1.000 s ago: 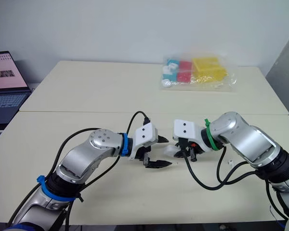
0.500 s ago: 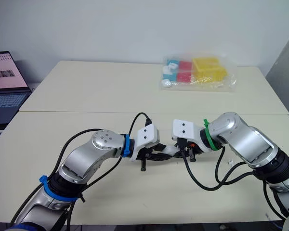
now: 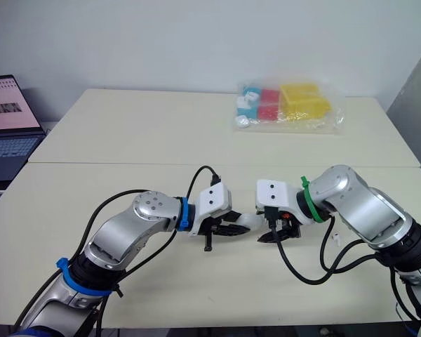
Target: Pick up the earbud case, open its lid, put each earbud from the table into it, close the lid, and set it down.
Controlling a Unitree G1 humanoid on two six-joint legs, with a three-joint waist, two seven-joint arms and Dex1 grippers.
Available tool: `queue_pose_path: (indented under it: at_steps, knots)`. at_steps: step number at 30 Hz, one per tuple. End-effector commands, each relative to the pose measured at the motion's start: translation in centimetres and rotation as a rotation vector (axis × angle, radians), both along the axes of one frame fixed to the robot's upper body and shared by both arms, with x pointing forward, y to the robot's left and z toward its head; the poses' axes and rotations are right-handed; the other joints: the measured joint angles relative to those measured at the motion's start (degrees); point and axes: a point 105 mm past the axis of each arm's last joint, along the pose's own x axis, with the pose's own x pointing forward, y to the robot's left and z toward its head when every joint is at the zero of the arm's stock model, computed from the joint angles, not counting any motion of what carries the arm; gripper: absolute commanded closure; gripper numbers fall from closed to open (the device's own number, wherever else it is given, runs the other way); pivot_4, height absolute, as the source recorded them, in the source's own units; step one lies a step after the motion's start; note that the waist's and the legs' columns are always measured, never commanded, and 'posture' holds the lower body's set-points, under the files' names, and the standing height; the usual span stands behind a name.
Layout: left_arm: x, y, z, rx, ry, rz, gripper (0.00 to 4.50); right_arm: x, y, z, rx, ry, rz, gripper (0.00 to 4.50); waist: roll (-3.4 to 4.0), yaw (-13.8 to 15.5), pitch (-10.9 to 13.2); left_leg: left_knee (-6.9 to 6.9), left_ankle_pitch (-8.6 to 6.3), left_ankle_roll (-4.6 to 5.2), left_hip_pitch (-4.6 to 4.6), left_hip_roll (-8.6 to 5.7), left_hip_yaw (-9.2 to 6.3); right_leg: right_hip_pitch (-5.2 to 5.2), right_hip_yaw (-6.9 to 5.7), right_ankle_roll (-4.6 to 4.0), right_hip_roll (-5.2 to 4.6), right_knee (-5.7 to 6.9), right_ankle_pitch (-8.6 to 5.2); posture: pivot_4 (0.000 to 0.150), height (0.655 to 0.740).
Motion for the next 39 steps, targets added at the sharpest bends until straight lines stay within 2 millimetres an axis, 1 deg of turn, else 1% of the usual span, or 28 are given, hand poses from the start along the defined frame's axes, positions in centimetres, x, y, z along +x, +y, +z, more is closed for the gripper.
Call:
queue_pose_path:
  at_steps: [1,4,7,9,10,13,16,20,27,31,33,39]
  knots:
    - [-0.2,-0.1,0.3,-0.017,-0.019,-0.006,3.71,0.3,-1.4,1.4,-0.029,-0.075,0.004,0.56,0.0,0.07,0.0,0.0,0.0,0.0,0.0,0.0,0.0,0.0,0.0,0.0,0.0,0.0,0.0,0.15,0.7378]
    - [0.2,0.4,0.2,-0.064,0.011,0.027,3.71,0.6,-3.4,2.1,-0.078,-0.15,0.002,0.56,0.0,0.14,0.0,0.0,0.0,0.0,-0.01,-0.03,0.02,0.0,0.01,0.0,-0.01,-0.02,0.0,0.15,0.7378]
    - [0.1,0.1,1.2,-0.233,0.045,0.019,3.71,0.6,-4.3,3.0,-0.061,-0.249,0.06,0.56,0.0,0.16,0.0,0.01,0.0,0.0,0.01,-0.02,0.04,0.02,0.02,0.0,-0.03,-0.02,0.0,0.15,0.7378]
    - [-0.3,0.4,1.7,-0.381,0.067,0.005,3.71,-0.2,-4.2,3.8,0.022,-0.301,0.136,0.56,0.0,0.17,0.0,0.02,0.0,0.0,0.01,-0.01,0.04,0.02,0.02,0.0,-0.03,-0.02,0.0,0.15,0.7378]
    - [-0.3,0.7,1.7,-0.444,0.078,0.022,3.71,-0.5,-4.3,4.3,0.056,-0.322,0.141,0.56,0.0,0.13,0.0,0.01,0.0,0.0,0.01,0.0,0.04,0.05,0.02,-0.01,-0.03,-0.03,0.01,0.15,0.7378]
    - [-0.1,1.0,2.2,-0.528,0.029,0.049,3.71,-1.3,-3.9,5.5,0.15,-0.351,0.126,0.56,0.0,0.08,0.0,0.01,0.0,-0.01,0.07,0.03,0.05,0.06,0.04,-0.02,-0.02,0.02,0.01,0.15,0.7378]
    - [0.0,0.9,2.8,-0.534,-0.044,0.026,3.71,-1.6,-2.6,6.3,0.246,-0.373,0.126,0.56,0.0,0.13,0.0,0.02,0.01,-0.02,0.14,0.04,-0.01,0.12,-0.02,-0.03,0.01,0.05,0.03,0.15,0.7378]
    - [-0.1,0.5,2.6,-0.511,-0.096,-0.008,3.71,-1.1,-1.5,6.5,0.304,-0.388,0.079,0.56,0.0,0.13,0.0,0.06,0.04,-0.02,0.29,0.04,0.04,0.26,0.04,0.12,0.04,0.05,0.03,0.15,0.7378]
    - [-1.1,0.1,2.0,-0.47,-0.144,-0.076,3.71,-0.1,-0.2,6.3,0.331,-0.41,0.053,0.56,0.01,0.13,-0.01,0.05,0.04,-0.02,0.31,0.03,0.07,0.28,0.08,0.04,0.04,0.02,0.09,0.15,0.7378]
    - [-1.1,0.0,1.9,-0.473,-0.137,-0.063,3.71,0.5,0.3,6.2,0.334,-0.419,0.042,0.56,0.01,0.15,-0.01,0.04,0.04,-0.02,0.28,0.04,0.04,0.25,0.05,0.04,0.05,0.02,0.08,0.15,0.7378]
    - [-1.2,0.0,1.6,-0.44,-0.167,-0.091,3.71,0.6,0.3,6.2,0.333,-0.421,0.038,0.56,0.01,0.15,-0.01,0.05,0.04,-0.02,0.27,0.04,0.05,0.25,0.05,0.05,0.05,0.02,0.08,0.15,0.7378]
    - [-1.3,0.3,0.9,-0.399,-0.194,-0.112,3.71,0.6,0.2,7.1,0.365,-0.405,0.031,0.56,0.01,0.13,-0.01,0.04,0.04,-0.02,0.27,0.05,0.06,0.22,0.05,0.04,0.06,0.03,0.08,0.15,0.7378]
